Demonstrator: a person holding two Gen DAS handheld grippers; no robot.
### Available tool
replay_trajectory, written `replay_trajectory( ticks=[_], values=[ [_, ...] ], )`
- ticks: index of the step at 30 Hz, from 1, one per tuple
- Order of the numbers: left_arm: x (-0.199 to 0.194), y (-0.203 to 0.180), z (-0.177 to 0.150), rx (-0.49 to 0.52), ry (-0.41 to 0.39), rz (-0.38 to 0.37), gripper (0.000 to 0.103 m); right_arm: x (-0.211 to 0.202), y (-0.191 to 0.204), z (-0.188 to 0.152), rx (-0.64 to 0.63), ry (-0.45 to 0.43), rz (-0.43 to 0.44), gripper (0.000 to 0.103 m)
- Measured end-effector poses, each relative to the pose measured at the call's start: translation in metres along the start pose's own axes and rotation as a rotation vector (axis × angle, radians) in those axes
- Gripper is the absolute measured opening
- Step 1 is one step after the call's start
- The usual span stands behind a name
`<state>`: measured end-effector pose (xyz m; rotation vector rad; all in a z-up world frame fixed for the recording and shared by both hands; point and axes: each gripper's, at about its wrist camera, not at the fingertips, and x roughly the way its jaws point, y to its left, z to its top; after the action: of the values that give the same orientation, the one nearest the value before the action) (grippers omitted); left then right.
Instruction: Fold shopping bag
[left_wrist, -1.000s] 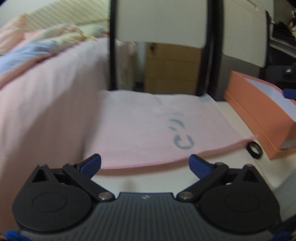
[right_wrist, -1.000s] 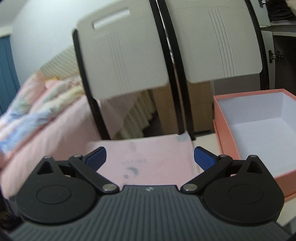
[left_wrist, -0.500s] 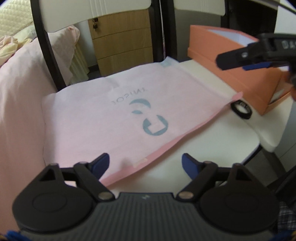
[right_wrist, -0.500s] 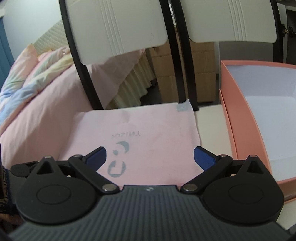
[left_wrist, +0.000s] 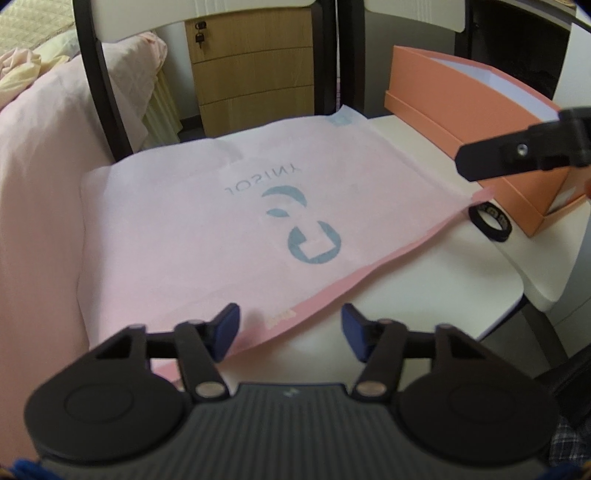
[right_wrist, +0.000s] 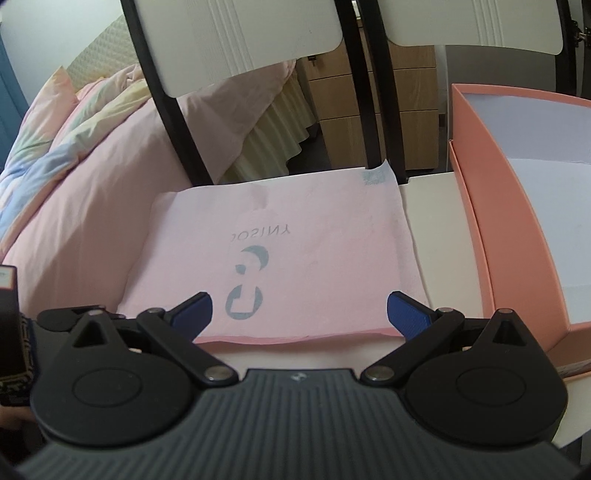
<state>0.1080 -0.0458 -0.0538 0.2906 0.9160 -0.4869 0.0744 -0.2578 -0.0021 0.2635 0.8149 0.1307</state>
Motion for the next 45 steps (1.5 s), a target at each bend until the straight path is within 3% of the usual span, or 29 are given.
replay_trajectory(
  ticks=[6, 12, 18, 19, 21, 22, 23, 29, 37, 41, 45],
  values=[
    [-0.001, -0.001, -0.003, -0.01, 0.009, -0.008, 0.026, -0.008, 0.001, -0.003, -0.016, -0.038, 0.017, 0.103],
    [-0.024, -0.005, -0.017, -0.037, -0.024, -0.051, 0.019, -0.016, -0.012, -0.005, -0.013, -0.105, 0.062, 0.103],
    [-0.052, -0.01, -0.032, -0.057, -0.067, -0.098, 0.019, -0.016, -0.018, -0.017, -0.022, -0.074, 0.169, 0.103],
    [-0.053, -0.007, -0.032, -0.074, -0.074, -0.102, 0.021, -0.018, -0.017, -0.018, -0.026, -0.078, 0.185, 0.102],
    [-0.057, -0.005, -0.033, -0.087, -0.092, -0.099, 0.038, -0.023, -0.012, -0.021, -0.068, -0.104, 0.187, 0.096],
    [-0.059, -0.005, -0.033, -0.089, -0.101, -0.095, 0.052, -0.025, -0.009, -0.022, -0.101, -0.12, 0.178, 0.09],
    [-0.061, -0.004, -0.033, -0.091, -0.11, -0.091, 0.057, -0.027, -0.006, -0.023, -0.132, -0.133, 0.168, 0.078],
    [-0.073, -0.006, -0.038, -0.093, -0.172, -0.05, 0.071, -0.022, 0.004, -0.033, -0.252, -0.091, 0.204, 0.055],
    [-0.081, -0.013, -0.047, -0.071, -0.197, -0.01, 0.071, 0.0, 0.039, -0.066, -0.561, -0.018, 0.194, 0.054],
    [-0.076, -0.012, -0.05, -0.065, -0.177, 0.016, 0.071, 0.015, 0.044, -0.063, -0.571, -0.007, 0.161, 0.054],
    [-0.071, -0.016, -0.051, -0.042, -0.159, 0.024, 0.071, 0.034, 0.041, -0.051, -0.485, 0.049, 0.206, 0.053]
  ],
)
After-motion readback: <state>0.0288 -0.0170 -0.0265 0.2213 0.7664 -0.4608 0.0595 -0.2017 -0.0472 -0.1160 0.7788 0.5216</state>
